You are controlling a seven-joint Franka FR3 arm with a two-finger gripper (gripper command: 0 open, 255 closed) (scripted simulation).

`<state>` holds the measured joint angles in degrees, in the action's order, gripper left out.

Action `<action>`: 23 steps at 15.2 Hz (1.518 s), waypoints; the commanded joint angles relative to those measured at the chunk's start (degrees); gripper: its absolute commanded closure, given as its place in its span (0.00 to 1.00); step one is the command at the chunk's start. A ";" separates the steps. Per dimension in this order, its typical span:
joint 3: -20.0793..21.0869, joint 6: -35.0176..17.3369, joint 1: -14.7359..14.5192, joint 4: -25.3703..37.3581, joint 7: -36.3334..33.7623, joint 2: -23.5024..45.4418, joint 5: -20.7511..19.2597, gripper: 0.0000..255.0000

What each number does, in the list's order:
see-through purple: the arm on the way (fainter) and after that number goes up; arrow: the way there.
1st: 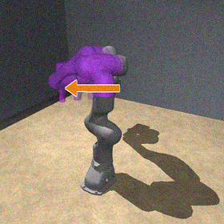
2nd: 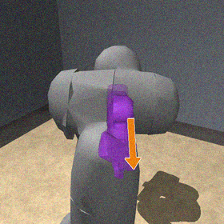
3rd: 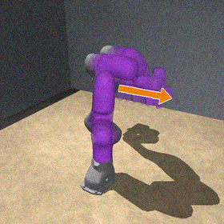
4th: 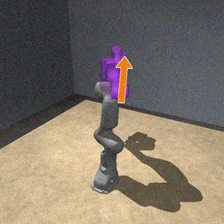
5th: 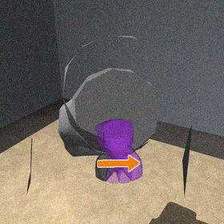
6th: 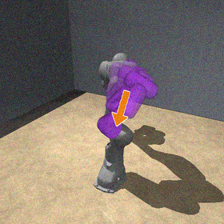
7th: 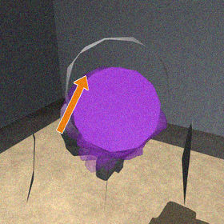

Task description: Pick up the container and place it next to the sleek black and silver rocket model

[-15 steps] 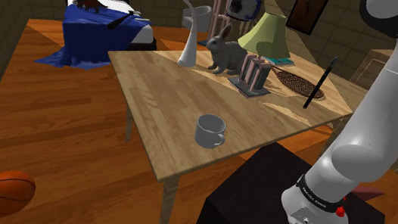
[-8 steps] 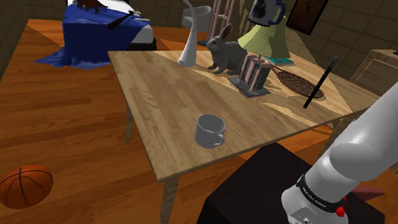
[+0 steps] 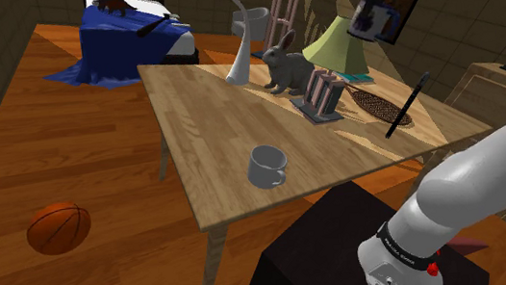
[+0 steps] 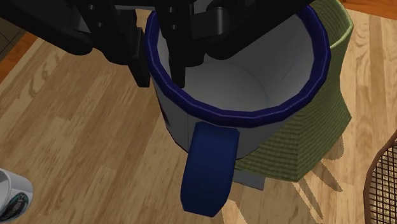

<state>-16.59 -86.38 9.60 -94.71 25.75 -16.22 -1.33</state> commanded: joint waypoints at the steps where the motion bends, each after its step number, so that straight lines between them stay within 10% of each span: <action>1: -1.25 0.08 0.88 -2.02 2.13 -2.20 -0.72 1.00; 12: -9.64 2.77 5.43 -5.89 14.67 -9.53 -4.88 1.00; 23: -9.58 -5.49 6.39 -17.76 14.07 -13.31 -6.31 1.00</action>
<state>-26.15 -90.96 15.87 -111.25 39.85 -29.13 -7.48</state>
